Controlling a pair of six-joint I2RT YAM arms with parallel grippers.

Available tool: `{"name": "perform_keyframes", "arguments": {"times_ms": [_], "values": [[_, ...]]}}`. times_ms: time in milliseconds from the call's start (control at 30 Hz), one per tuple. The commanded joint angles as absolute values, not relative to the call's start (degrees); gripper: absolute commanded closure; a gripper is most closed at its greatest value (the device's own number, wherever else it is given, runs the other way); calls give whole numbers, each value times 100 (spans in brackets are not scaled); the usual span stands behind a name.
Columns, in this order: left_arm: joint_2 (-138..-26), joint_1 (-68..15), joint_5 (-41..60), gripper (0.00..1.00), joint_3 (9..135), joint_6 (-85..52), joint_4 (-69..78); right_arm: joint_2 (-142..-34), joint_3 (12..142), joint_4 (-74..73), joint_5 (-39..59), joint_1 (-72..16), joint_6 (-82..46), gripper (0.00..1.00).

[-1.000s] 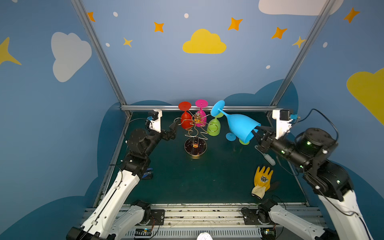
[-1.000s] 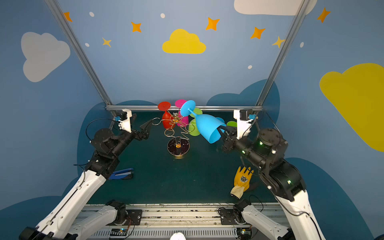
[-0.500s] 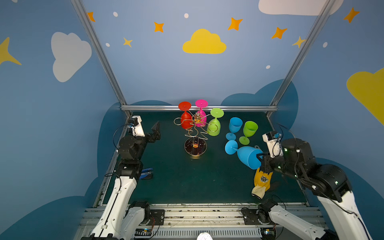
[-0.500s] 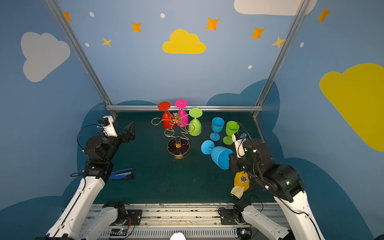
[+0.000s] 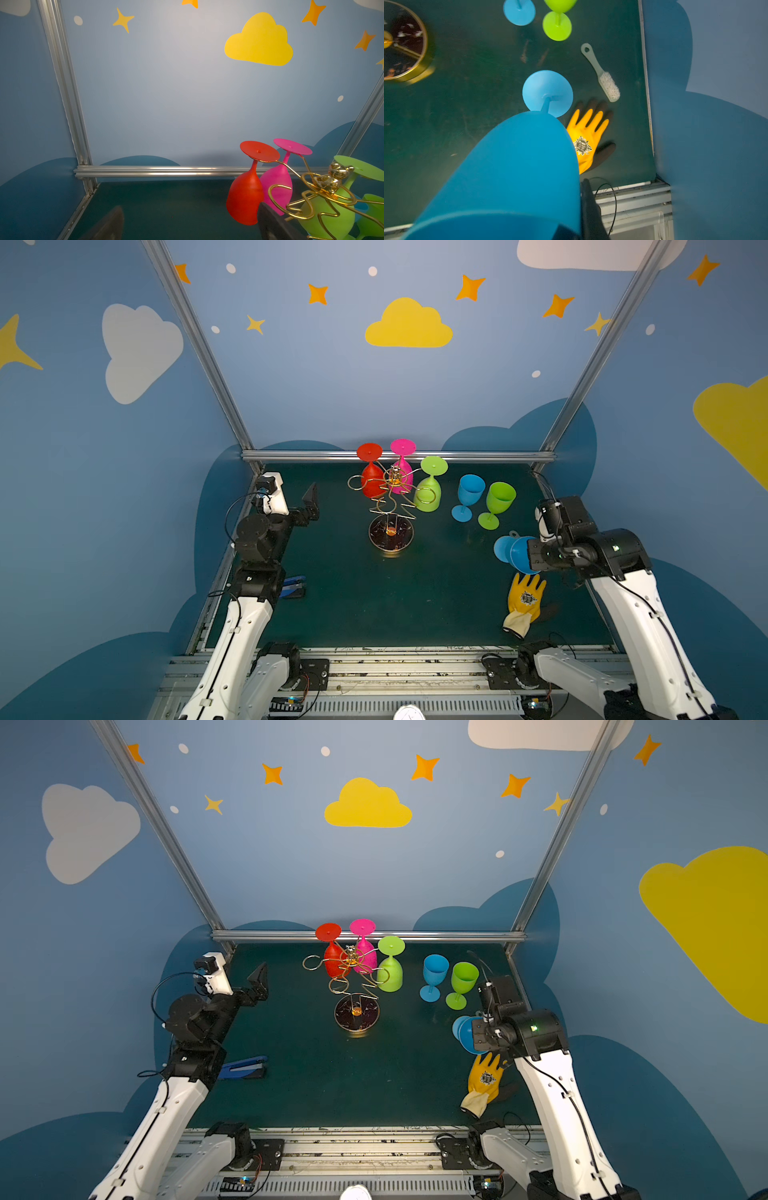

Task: Take the wine glass off the wine glass rack

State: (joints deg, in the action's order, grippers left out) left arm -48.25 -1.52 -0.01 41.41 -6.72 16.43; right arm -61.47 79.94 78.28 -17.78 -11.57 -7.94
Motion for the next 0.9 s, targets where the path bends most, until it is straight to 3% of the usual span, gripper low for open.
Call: {"name": "perform_keyframes", "arguments": {"times_ms": [0, 433, 867], "values": [[-4769, -205, -212, 1, 4121, -461, 1693, -6431, 8126, 7484, -1274, -508, -264, 100], [-4787, -535, -576, 0, 4096, -126, 1634, -8209, 8990, 6263, -929, 924, -284, 100], [-4763, -519, -554, 0, 4245, -58, 1365, -10555, 10849, 6398, -896, 1099, -250, 100]]}}
